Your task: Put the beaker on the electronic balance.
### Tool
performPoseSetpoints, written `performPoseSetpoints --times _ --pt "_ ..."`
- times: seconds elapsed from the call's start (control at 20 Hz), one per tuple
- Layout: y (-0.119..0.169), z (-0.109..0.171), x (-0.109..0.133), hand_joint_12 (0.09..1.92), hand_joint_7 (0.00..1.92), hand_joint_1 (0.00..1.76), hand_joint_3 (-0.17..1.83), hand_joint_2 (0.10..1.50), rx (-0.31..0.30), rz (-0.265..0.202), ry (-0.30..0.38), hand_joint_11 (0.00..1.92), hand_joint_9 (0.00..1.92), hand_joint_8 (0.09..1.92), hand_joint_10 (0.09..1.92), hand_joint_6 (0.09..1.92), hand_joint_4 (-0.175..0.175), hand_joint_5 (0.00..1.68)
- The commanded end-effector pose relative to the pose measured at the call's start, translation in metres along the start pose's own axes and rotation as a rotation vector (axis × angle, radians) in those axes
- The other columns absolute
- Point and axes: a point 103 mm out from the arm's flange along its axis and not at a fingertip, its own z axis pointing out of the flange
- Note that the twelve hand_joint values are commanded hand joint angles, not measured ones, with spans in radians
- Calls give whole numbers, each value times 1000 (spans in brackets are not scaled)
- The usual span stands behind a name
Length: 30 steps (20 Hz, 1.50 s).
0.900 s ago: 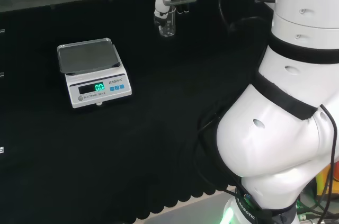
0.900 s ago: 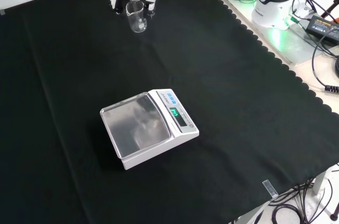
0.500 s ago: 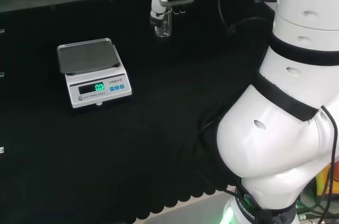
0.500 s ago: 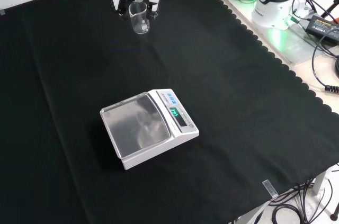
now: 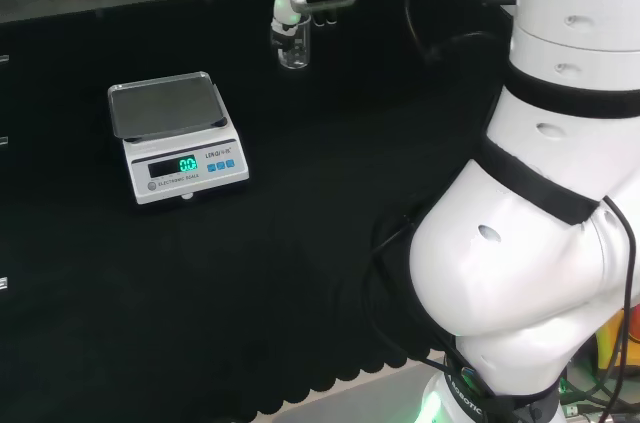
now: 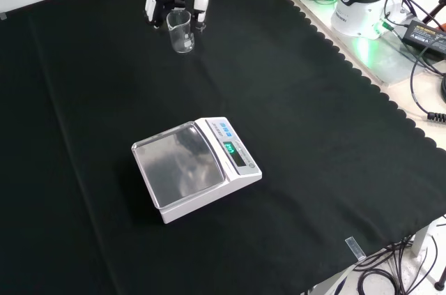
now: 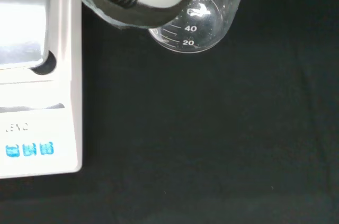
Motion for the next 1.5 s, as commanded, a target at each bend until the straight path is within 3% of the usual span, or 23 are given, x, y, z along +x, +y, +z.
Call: performPoseSetpoints --times 0.05,0.4,0.75,1.5 --pt "31 -18 50 917 1057 1251 71 1083 -13 -126 -22 1355 1371 1091 912 981 -116 913" --pt "61 -24 96 918 1058 1252 73 1081 -20 -215 -23 1357 1374 1092 911 981 -116 913" --pt "92 -12 143 918 1057 1251 76 1080 17 -279 -32 1358 1377 1092 909 980 -116 913" --pt "114 23 202 917 1057 1251 83 1076 65 -340 -69 1362 1378 1094 904 978 -115 915"
